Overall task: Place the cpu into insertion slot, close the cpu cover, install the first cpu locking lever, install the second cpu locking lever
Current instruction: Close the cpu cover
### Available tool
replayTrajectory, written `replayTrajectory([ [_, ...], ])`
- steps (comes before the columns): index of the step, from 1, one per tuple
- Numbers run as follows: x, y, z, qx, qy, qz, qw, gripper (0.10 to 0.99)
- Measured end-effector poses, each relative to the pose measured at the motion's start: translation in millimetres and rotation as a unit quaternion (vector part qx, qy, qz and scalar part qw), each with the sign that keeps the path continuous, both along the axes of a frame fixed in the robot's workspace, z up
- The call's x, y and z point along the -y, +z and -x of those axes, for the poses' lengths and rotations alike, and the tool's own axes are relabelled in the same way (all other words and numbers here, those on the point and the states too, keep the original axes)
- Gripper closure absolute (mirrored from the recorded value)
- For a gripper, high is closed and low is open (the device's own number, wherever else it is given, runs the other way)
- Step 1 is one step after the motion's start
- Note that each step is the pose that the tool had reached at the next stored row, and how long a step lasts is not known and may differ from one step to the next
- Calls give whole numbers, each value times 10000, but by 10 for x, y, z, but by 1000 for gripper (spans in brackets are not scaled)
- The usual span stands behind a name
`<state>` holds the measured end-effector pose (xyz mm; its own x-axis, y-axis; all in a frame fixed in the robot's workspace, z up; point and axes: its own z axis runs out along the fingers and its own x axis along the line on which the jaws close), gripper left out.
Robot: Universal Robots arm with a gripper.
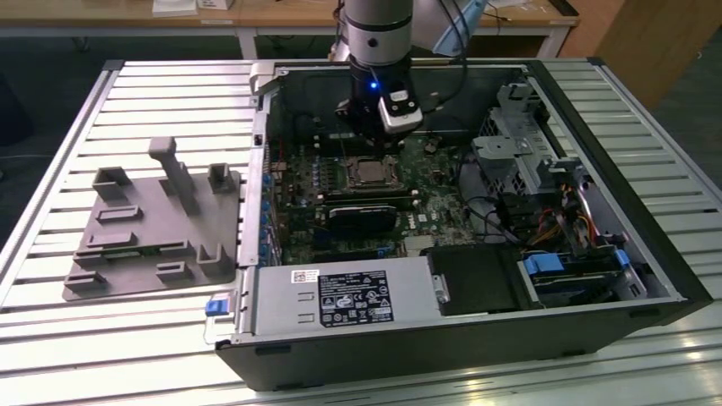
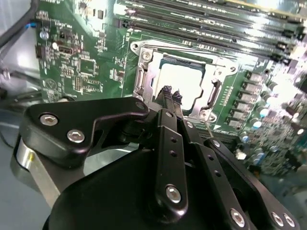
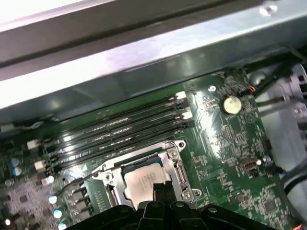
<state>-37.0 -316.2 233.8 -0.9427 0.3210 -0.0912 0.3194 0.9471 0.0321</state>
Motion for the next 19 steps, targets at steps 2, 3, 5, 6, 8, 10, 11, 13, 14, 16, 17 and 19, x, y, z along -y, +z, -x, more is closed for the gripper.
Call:
replayTrajectory([
  [2, 0, -5, 0, -14, 160, 18, 9999, 984],
  [3, 0, -8, 0, -23, 236, 27, 9997, 984],
  [5, 0, -14, 0, -45, 387, 44, 9992, 984],
  [6, 0, -18, 0, -56, 464, 53, 9989, 984],
  [8, 0, -29, 0, -70, 595, 62, 9982, 984],
  [10, 0, -44, 0, -87, 726, 64, 9973, 984],
  [11, 0, -50, 0, -96, 783, 64, 9969, 984],
  [13, 0, -53, 1, -101, 816, 65, 9966, 984],
  [14, 0, -53, 0, -101, 818, 65, 9966, 984],
  [16, 0, -53, 0, -101, 818, 65, 9966, 984],
  [17, 0, -54, 0, -101, 819, 64, 9966, 984],
  [19, 0, -54, -1, -110, 820, 63, 9966, 984],
])
